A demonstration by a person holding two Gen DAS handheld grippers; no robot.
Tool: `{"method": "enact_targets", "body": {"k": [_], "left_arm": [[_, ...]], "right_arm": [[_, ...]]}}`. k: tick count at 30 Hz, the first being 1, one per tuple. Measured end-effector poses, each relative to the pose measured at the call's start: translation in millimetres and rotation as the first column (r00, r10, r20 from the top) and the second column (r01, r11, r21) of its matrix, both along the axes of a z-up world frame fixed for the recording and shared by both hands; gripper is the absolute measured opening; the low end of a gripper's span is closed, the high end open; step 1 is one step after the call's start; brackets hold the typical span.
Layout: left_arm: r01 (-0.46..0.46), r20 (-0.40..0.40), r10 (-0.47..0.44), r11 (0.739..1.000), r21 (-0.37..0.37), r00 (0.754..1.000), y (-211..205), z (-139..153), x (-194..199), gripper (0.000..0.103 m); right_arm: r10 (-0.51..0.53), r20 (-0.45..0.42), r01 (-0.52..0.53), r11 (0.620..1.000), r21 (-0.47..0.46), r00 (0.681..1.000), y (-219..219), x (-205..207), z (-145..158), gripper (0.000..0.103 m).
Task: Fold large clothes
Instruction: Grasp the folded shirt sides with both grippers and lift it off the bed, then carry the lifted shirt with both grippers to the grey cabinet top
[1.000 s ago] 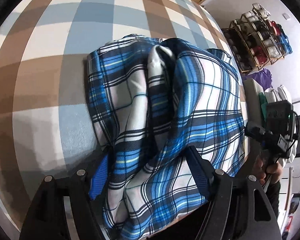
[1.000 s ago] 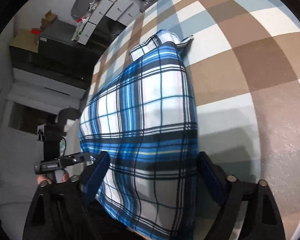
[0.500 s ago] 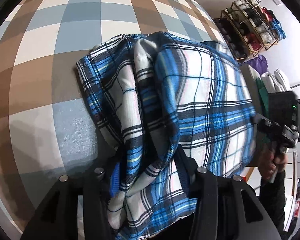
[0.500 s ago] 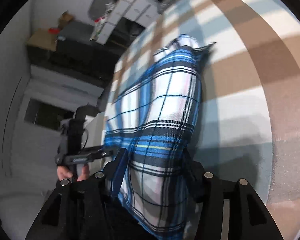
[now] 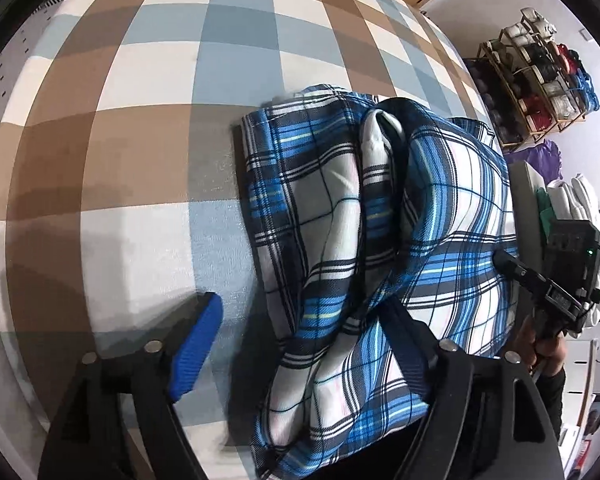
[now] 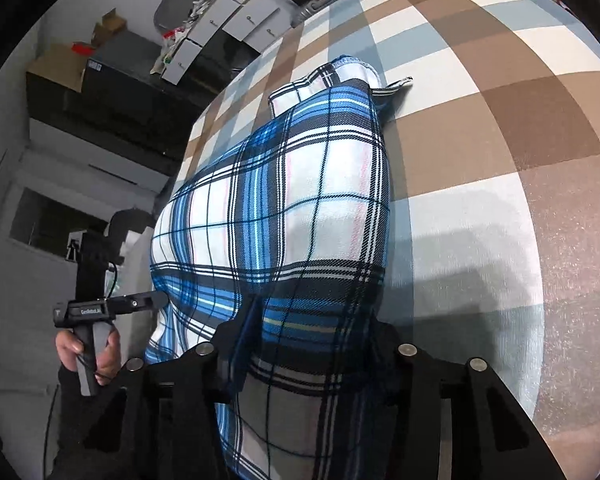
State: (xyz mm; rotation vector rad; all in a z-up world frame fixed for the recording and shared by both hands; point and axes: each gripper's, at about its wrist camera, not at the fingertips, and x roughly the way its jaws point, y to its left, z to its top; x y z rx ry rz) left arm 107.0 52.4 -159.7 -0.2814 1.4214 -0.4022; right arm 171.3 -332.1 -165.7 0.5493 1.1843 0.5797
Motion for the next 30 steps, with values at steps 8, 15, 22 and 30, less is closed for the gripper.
{"method": "enact_targets", "body": {"k": [8, 15, 22, 30], "left_arm": [[0.096, 0.014, -0.095, 0.994, -0.048, 0.995, -39.1, -3.8, 7.3, 0.089], [0.089, -0.027, -0.097, 0.973, -0.211, 0.995, -47.6, -10.5, 17.5, 0.032], [0.119, 0.001, -0.121, 0.974, -0.192, 0.993, -37.2, 4.3, 8.8, 0.020], [0.059, 0.049, -0.045, 0.942, -0.330, 0.998, -15.9, 11.1, -0.9, 0.019]], "right_arm": [[0.020, -0.017, -0.019, 0.997, 0.071, 1.000, -5.0, -10.9, -1.9, 0.040], [0.006, 0.002, -0.006, 0.995, 0.101, 1.000, -9.3, -13.6, -6.9, 0.036], [0.015, 0.108, -0.033, 0.985, 0.168, 0.994, -3.8, -25.4, 26.9, 0.027], [0.068, 0.213, -0.096, 0.988, 0.124, 0.975, 34.0, -32.3, 98.1, 0.027]]}}
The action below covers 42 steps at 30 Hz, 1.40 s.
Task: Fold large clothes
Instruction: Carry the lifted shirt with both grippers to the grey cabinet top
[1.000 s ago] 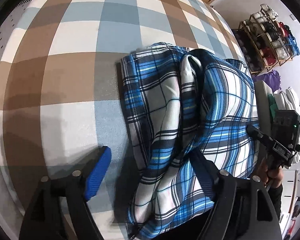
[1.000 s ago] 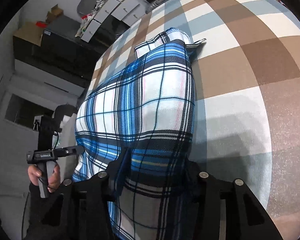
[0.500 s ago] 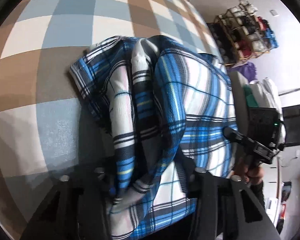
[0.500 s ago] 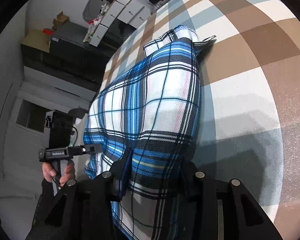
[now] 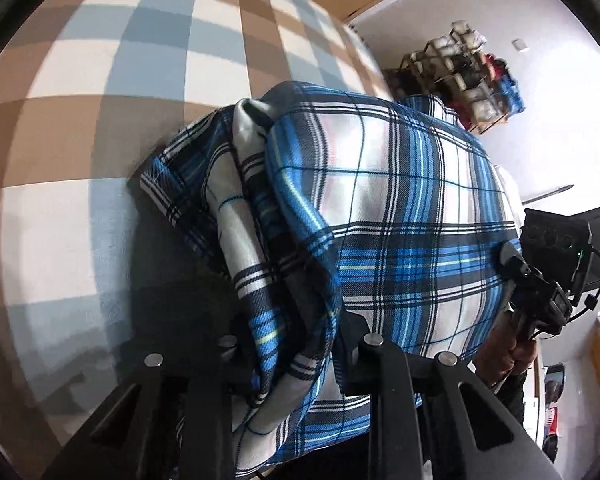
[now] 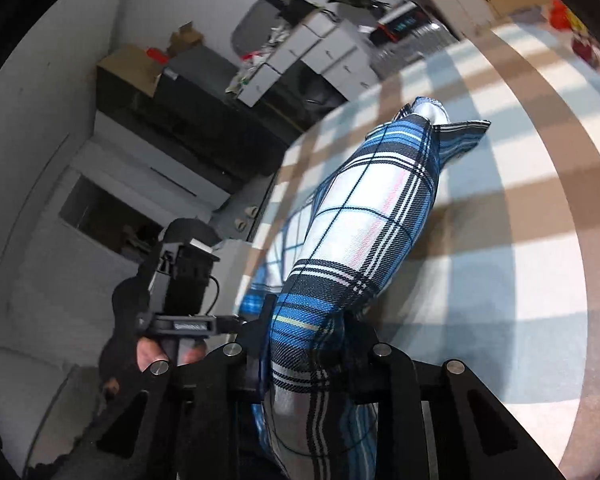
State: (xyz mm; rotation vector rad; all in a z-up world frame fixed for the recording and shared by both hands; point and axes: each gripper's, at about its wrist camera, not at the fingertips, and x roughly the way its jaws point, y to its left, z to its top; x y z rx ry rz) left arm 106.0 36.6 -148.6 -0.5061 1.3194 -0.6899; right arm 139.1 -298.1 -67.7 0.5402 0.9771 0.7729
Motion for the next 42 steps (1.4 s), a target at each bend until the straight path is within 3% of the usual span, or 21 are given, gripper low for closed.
{"method": "enact_targets", "body": {"k": [4, 9, 14, 17, 19, 21, 23, 26, 28, 29, 31, 33, 36, 37, 40, 42], "left_arm": [[-0.040, 0.024, 0.042, 0.995, -0.094, 0.999, 32.3, 20.6, -1.1, 0.019], [-0.093, 0.103, 0.104, 0.989, -0.114, 0.989, 82.0, 63.6, -13.5, 0.019], [-0.163, 0.212, 0.180, 0.982, -0.095, 0.961, 160.6, 132.8, -37.7, 0.019], [-0.226, 0.303, 0.233, 0.972, -0.059, 0.924, 216.4, 175.6, -61.6, 0.019], [-0.270, 0.304, 0.270, 0.962, -0.043, 0.914, 251.5, 185.8, -74.1, 0.019], [-0.335, 0.299, 0.313, 0.942, 0.027, 0.902, 286.5, 193.7, -86.9, 0.020], [-0.398, 0.298, 0.354, 0.912, 0.097, 0.886, 316.0, 189.9, -100.1, 0.020], [-0.498, 0.255, 0.451, 0.851, 0.167, 0.856, 355.3, 156.5, -110.3, 0.020], [-0.571, 0.167, 0.547, 0.798, 0.192, 0.820, 383.2, 108.9, -109.3, 0.021], [-0.596, 0.104, 0.588, 0.778, 0.198, 0.802, 393.8, 81.9, -107.8, 0.021], [-0.621, -0.038, 0.640, 0.756, 0.208, 0.767, 406.2, 35.5, -106.9, 0.022], [-0.642, -0.096, 0.659, 0.750, 0.162, 0.746, 413.2, 15.2, -112.3, 0.029], [-0.662, -0.029, 0.676, 0.729, 0.172, 0.736, 417.6, 34.7, -122.1, 0.030], [-0.666, -0.001, 0.680, 0.717, 0.207, 0.733, 418.6, 43.2, -125.9, 0.030], [-0.673, 0.112, 0.686, 0.646, 0.361, 0.719, 417.2, 70.5, -135.6, 0.031], [-0.683, 0.198, 0.662, 0.642, 0.349, 0.723, 419.1, 84.2, -144.9, 0.031]], "right_arm": [[0.021, 0.014, -0.021, 1.000, -0.005, 1.000, 30.4, 1.6, 37.0, 0.027], [0.087, 0.068, -0.085, 0.996, -0.024, 0.994, 91.1, 5.6, 85.8, 0.027], [0.176, 0.147, -0.185, 0.981, 0.049, 0.973, 167.0, 3.1, 134.0, 0.027], [0.241, 0.186, -0.264, 0.958, 0.113, 0.953, 220.9, 6.7, 147.6, 0.027], [0.287, 0.180, -0.315, 0.936, 0.158, 0.941, 261.9, 11.6, 145.2, 0.027], [0.325, 0.148, -0.350, 0.914, 0.204, 0.934, 301.2, 16.4, 129.1, 0.027], [0.361, 0.091, -0.373, 0.892, 0.257, 0.928, 342.6, 20.5, 97.5, 0.027], [0.417, -0.038, -0.392, 0.878, 0.273, 0.908, 404.7, 18.8, 24.4, 0.028], [0.427, -0.135, -0.395, 0.894, 0.213, 0.894, 431.6, 11.8, -20.4, 0.030], [0.423, -0.196, -0.404, 0.905, 0.131, 0.884, 445.9, 6.2, -45.6, 0.031], [0.433, -0.282, -0.466, 0.883, -0.060, 0.856, 464.2, -11.8, -84.7, 0.036], [0.485, -0.204, -0.512, 0.852, -0.109, 0.851, 460.0, -24.6, -78.2, 0.039], [0.521, -0.065, -0.517, 0.810, -0.276, 0.851, 438.4, -35.4, -46.7, 0.061], [0.525, -0.019, -0.503, 0.803, -0.319, 0.851, 432.2, -36.3, -37.9, 0.061], [0.541, 0.086, -0.455, 0.773, -0.442, 0.836, 421.5, -35.6, -8.3, 0.062], [0.532, 0.131, -0.417, 0.773, -0.478, 0.837, 427.1, -30.2, 9.7, 0.062]]}}
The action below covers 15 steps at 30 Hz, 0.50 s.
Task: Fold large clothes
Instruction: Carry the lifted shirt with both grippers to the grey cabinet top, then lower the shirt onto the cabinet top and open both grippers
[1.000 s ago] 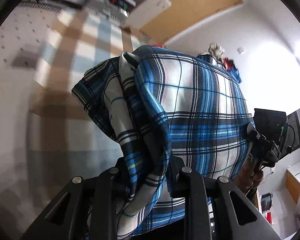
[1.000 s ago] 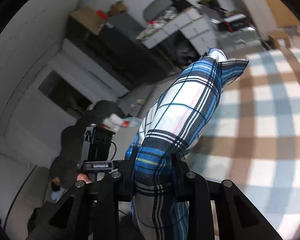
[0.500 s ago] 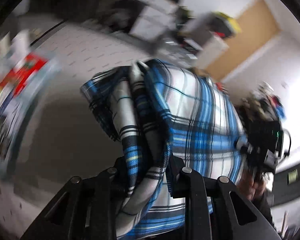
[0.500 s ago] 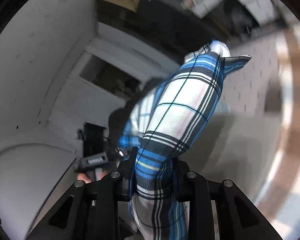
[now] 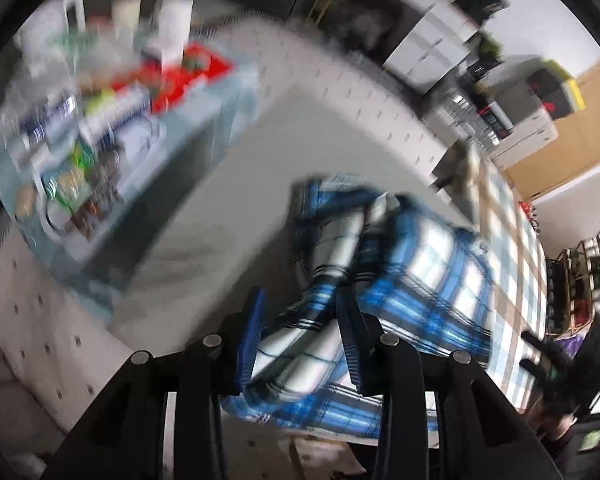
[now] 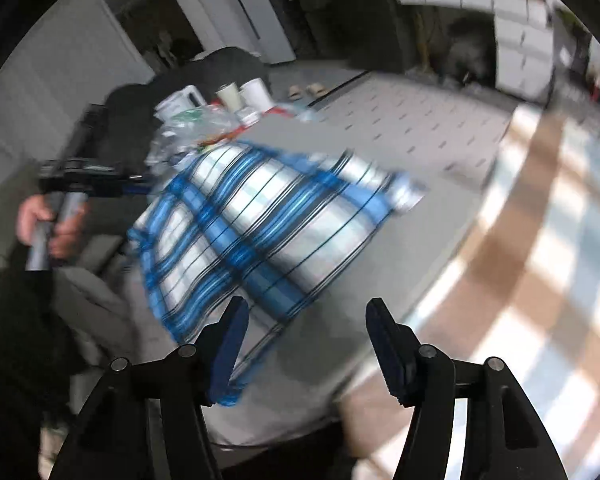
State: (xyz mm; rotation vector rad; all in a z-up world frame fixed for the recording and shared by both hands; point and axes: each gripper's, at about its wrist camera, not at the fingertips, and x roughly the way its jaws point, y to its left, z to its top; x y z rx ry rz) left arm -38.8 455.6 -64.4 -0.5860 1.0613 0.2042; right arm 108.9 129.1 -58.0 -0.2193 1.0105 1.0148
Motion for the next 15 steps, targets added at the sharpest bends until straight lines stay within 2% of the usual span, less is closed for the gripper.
{"method": "enact_targets", "body": {"k": [1, 2, 4, 5, 7, 9, 11, 12, 13, 14, 15], "left_arm": [[0.034, 0.043, -0.035, 0.999, 0.018, 0.998, -11.8, 11.6, -4.8, 0.032], [0.059, 0.065, -0.061, 0.998, 0.030, 0.996, -22.8, 14.5, -7.2, 0.040], [0.119, 0.085, -0.122, 0.992, 0.040, 0.989, -35.9, 13.5, -18.6, 0.050], [0.161, 0.090, -0.165, 0.986, 0.046, 0.982, -43.2, 8.2, -22.4, 0.051], [0.217, 0.035, -0.221, 0.971, 0.098, 0.975, -46.2, -13.3, -12.1, 0.051], [0.196, -0.061, -0.190, 0.972, 0.129, 0.980, -40.5, -49.2, -1.1, 0.051], [0.150, -0.142, -0.138, 0.986, 0.074, 0.980, -27.9, -86.3, 5.4, 0.051], [0.130, -0.156, -0.122, 0.991, 0.042, 0.980, -21.3, -101.3, 6.5, 0.050], [0.129, -0.144, -0.122, 0.991, 0.042, 0.982, -18.8, -104.9, 6.3, 0.051], [0.143, -0.130, -0.133, 0.987, 0.076, 0.983, -18.8, -101.3, 7.0, 0.051], [0.148, -0.143, -0.135, 0.986, 0.080, 0.980, -17.2, -98.1, 8.2, 0.050]], "right_arm": [[-0.004, 0.025, 0.004, 1.000, 0.002, 1.000, 6.4, 3.4, 7.5, 0.062], [-0.002, 0.039, 0.002, 1.000, 0.009, 0.999, 12.9, 5.9, 11.0, 0.062], [0.020, 0.044, -0.020, 1.000, 0.009, 0.999, 32.6, 7.6, 16.1, 0.061], [0.026, 0.040, -0.026, 1.000, -0.002, 0.999, 46.9, 8.7, 14.0, 0.061], [0.030, 0.051, -0.028, 0.999, -0.041, 0.998, 67.9, 6.1, 7.3, 0.059], [0.032, 0.063, -0.024, 0.992, -0.121, 0.998, 91.9, 8.7, -10.4, 0.056], [0.038, 0.083, -0.014, 0.963, -0.271, 0.996, 112.8, 10.5, -42.7, 0.043], [0.051, 0.084, -0.021, 0.943, -0.331, 0.995, 118.5, 7.8, -55.3, 0.040], [0.058, 0.096, -0.021, 0.938, -0.347, 0.994, 121.4, 5.1, -60.7, 0.041], [0.065, 0.131, -0.016, 0.939, -0.345, 0.989, 121.7, 0.1, -60.3, 0.042], [0.069, 0.136, -0.018, 0.938, -0.347, 0.988, 122.1, -1.4, -60.0, 0.042]]}}
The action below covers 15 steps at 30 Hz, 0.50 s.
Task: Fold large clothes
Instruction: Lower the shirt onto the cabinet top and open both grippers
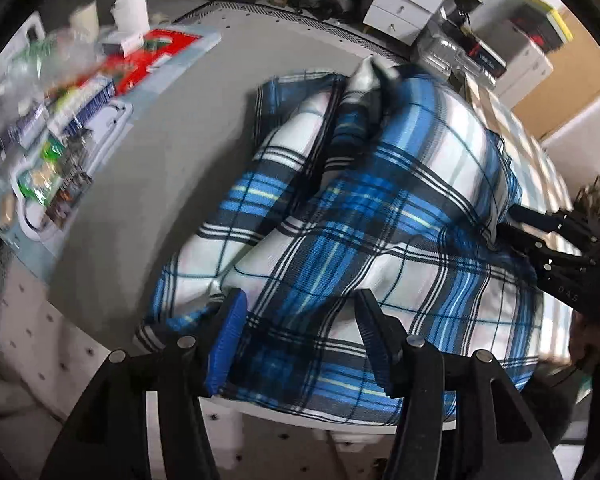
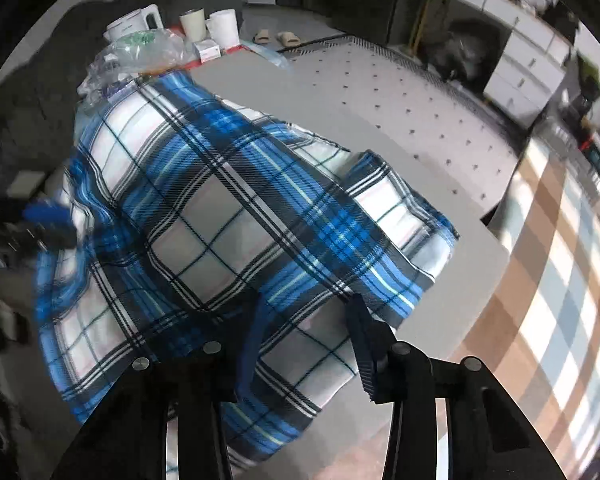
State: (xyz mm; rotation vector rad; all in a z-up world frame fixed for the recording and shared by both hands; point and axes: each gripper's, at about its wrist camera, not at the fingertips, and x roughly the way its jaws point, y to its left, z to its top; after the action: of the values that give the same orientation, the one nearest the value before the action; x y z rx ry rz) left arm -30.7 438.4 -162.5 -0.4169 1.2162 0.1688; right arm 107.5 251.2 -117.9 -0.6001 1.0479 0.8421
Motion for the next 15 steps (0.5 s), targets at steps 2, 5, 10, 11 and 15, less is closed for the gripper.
{"method": "enact_targets", "body": {"k": [2, 5, 10, 11, 15], "left_arm": [[-0.006, 0.013, 0.006, 1.000, -0.017, 1.000, 4.5, 17.2, 2.5, 0.050], [0.054, 0.177, -0.048, 0.998, -0.027, 0.983, -4.4, 67.0, 15.5, 0.051], [0.146, 0.156, -0.145, 0.989, 0.004, 0.977, -24.7, 66.5, 82.4, 0.051], [0.143, 0.100, -0.144, 0.990, 0.012, 0.985, -22.1, 50.3, 98.9, 0.051], [0.063, 0.025, -0.062, 0.996, -0.061, 0.998, 1.8, 7.6, 120.4, 0.051]], "right_arm": [[0.002, -0.053, 0.000, 0.999, 0.037, 0.999, -6.0, 6.6, 4.3, 0.042], [-0.025, -0.134, 0.049, 0.984, 0.174, 0.991, -27.1, 26.8, 21.8, 0.041], [-0.183, -0.218, 0.247, 0.917, 0.313, 0.959, -64.0, 66.6, 40.7, 0.044], [-0.206, -0.232, 0.273, 0.911, 0.308, 0.951, -66.5, 73.0, 38.1, 0.044], [-0.261, -0.305, 0.350, 0.891, 0.290, 0.916, -60.8, 99.9, 18.2, 0.044]]}}
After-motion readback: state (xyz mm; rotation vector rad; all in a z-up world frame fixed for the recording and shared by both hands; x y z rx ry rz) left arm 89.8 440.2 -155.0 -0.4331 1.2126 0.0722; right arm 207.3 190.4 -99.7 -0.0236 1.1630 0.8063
